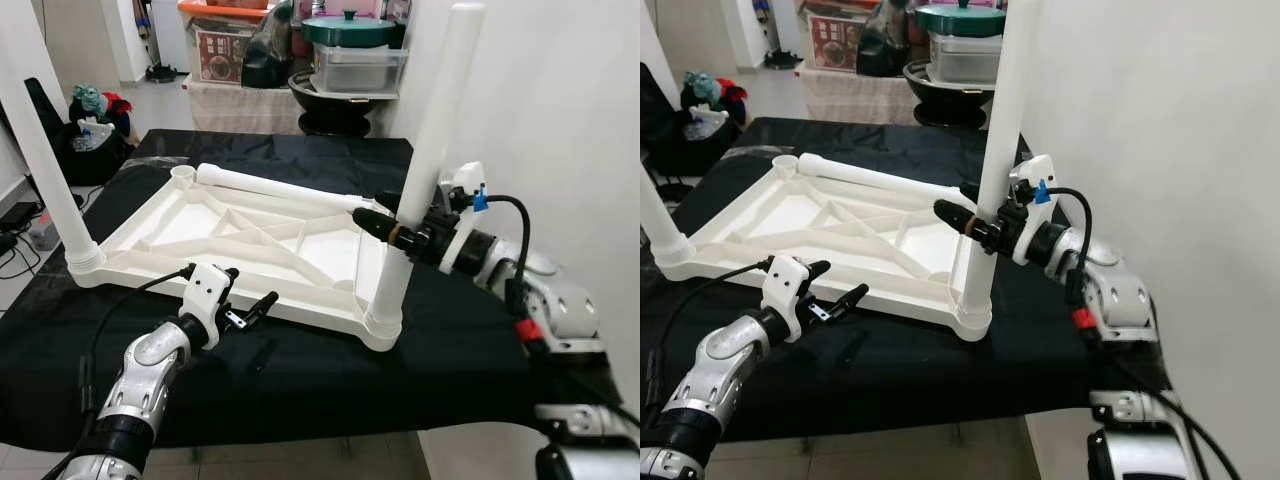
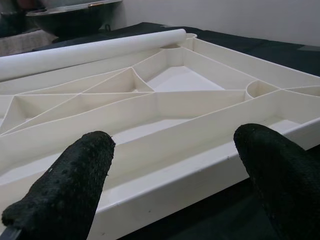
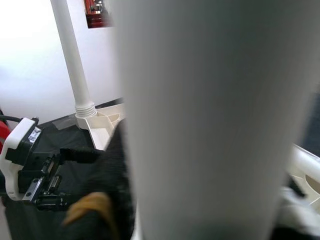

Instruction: Building children table

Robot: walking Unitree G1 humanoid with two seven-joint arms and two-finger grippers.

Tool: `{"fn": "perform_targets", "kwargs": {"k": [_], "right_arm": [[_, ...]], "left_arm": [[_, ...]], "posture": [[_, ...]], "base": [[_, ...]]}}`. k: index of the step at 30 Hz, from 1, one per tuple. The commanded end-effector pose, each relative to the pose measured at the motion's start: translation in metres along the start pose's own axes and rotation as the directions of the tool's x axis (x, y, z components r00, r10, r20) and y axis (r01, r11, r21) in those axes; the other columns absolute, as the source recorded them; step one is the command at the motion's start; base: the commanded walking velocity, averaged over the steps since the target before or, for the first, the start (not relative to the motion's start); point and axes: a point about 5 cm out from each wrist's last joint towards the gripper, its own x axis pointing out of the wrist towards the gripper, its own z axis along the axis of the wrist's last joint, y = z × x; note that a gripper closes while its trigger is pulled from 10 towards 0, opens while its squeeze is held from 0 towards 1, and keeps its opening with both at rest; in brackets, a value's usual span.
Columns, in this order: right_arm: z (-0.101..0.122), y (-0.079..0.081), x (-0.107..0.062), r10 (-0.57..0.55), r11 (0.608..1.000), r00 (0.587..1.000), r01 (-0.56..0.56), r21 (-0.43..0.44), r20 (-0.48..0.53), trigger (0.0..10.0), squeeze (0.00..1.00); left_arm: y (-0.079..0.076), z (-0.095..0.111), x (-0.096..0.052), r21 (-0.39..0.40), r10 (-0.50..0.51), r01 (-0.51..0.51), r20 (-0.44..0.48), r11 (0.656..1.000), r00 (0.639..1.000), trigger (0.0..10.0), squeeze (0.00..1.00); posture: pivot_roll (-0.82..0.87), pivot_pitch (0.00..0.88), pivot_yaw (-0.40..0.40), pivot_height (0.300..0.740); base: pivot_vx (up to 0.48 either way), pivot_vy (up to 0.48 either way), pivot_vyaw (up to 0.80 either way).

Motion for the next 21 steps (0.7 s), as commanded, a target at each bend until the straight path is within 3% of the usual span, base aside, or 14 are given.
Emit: {"fn": "perform_targets", "kwargs": {"k": [1,2,5,7,9,10,11,12,13,14,16,19,20,21], "right_arm": [[-0.011,-0.005,0.005,-0.065,0.998,0.997,0.065,-0.006,-0.050,0.0,0.00],[-0.011,-0.005,0.005,-0.065,0.998,0.997,0.065,-0.006,-0.050,0.0,0.00],[-0.021,-0.023,0.004,-0.298,0.955,0.949,0.297,-0.022,-0.100,0.0,0.00],[-0.026,-0.044,-0.006,-0.565,0.823,0.817,0.568,-0.006,-0.115,0.0,0.00],[-0.026,-0.044,-0.006,-0.565,0.823,0.817,0.568,-0.006,-0.115,0.0,0.00],[-0.029,-0.052,-0.017,-0.687,0.721,0.719,0.692,0.019,-0.107,0.0,0.00],[-0.029,-0.052,-0.017,-0.687,0.721,0.719,0.692,0.019,-0.107,0.0,0.00],[-0.036,-0.052,-0.027,-0.789,0.599,0.603,0.798,0.066,-0.116,0.0,0.00],[-0.043,-0.041,-0.028,-0.818,0.552,0.560,0.829,0.090,-0.134,0.0,0.00],[-0.047,-0.032,-0.028,-0.827,0.533,0.544,0.839,0.106,-0.145,10.0,0.00],[-0.047,-0.032,-0.028,-0.827,0.533,0.544,0.839,0.106,-0.145,10.0,0.00],[-0.032,0.014,0.006,-0.680,0.722,0.731,0.680,0.128,-0.050,10.0,0.00],[-0.021,0.029,0.019,-0.543,0.829,0.839,0.532,0.170,0.020,10.0,0.21],[-0.021,0.029,0.019,-0.543,0.829,0.839,0.532,0.170,0.020,10.0,0.21]], "left_arm": [[0.000,-0.003,-0.003,-0.001,-0.005,0.005,-0.010,1.000,1.000,10.0,0.00],[0.000,-0.003,-0.003,-0.001,-0.005,0.005,-0.010,1.000,1.000,10.0,0.00],[0.000,-0.003,-0.003,-0.001,-0.004,0.004,-0.011,1.000,1.000,10.0,0.00],[0.000,-0.003,-0.003,0.000,-0.002,0.002,-0.013,1.000,1.000,10.0,0.00],[0.000,-0.003,-0.003,0.000,-0.002,0.002,-0.013,1.000,1.000,10.0,0.00],[0.000,-0.003,-0.003,0.000,-0.001,0.001,-0.013,1.000,1.000,10.0,0.00],[0.000,-0.003,-0.003,0.000,-0.001,0.001,-0.013,1.000,1.000,10.0,0.00],[0.000,-0.003,-0.002,0.001,0.001,-0.001,-0.012,1.000,1.000,10.0,0.00],[0.000,-0.003,-0.002,0.001,0.002,-0.002,-0.012,1.000,1.000,10.0,0.00],[0.000,-0.002,-0.002,0.000,0.003,-0.003,-0.011,1.000,1.000,10.0,0.00],[0.000,-0.002,-0.002,0.000,0.003,-0.003,-0.011,1.000,1.000,10.0,0.00],[-0.002,-0.004,-0.002,-0.001,-0.005,0.005,-0.015,1.000,1.000,10.0,0.00],[-0.002,-0.004,-0.001,-0.002,-0.007,0.007,-0.016,1.000,1.000,10.0,0.00],[-0.002,-0.004,-0.001,-0.002,-0.007,0.007,-0.016,1.000,1.000,10.0,0.00]], "posture": [[0.09,0.000,-0.083,0.740],[0.09,0.000,-0.083,0.740],[0.09,0.000,-0.082,0.740],[0.08,0.000,-0.078,0.740],[0.08,0.000,-0.078,0.740],[0.08,0.000,-0.075,0.740],[0.08,0.000,-0.075,0.740],[0.08,0.000,-0.075,0.740],[0.07,0.000,-0.069,0.740],[0.07,0.000,-0.068,0.740],[0.07,0.000,-0.068,0.740],[0.06,0.000,-0.061,0.740],[0.06,0.000,-0.058,0.740],[0.06,0.000,-0.058,0.740]], "base": [[0.000,0.000,0.00],[0.000,0.000,0.00],[0.000,0.000,0.00],[0.000,0.000,0.00],[0.000,0.000,0.00],[0.000,0.000,0.00],[0.000,0.000,0.00],[0.000,0.000,0.00],[0.000,0.000,0.00],[0.000,0.000,0.00],[0.000,0.000,0.00],[0.000,0.000,0.00],[0.000,0.000,0.00],[0.000,0.000,0.00]]}}
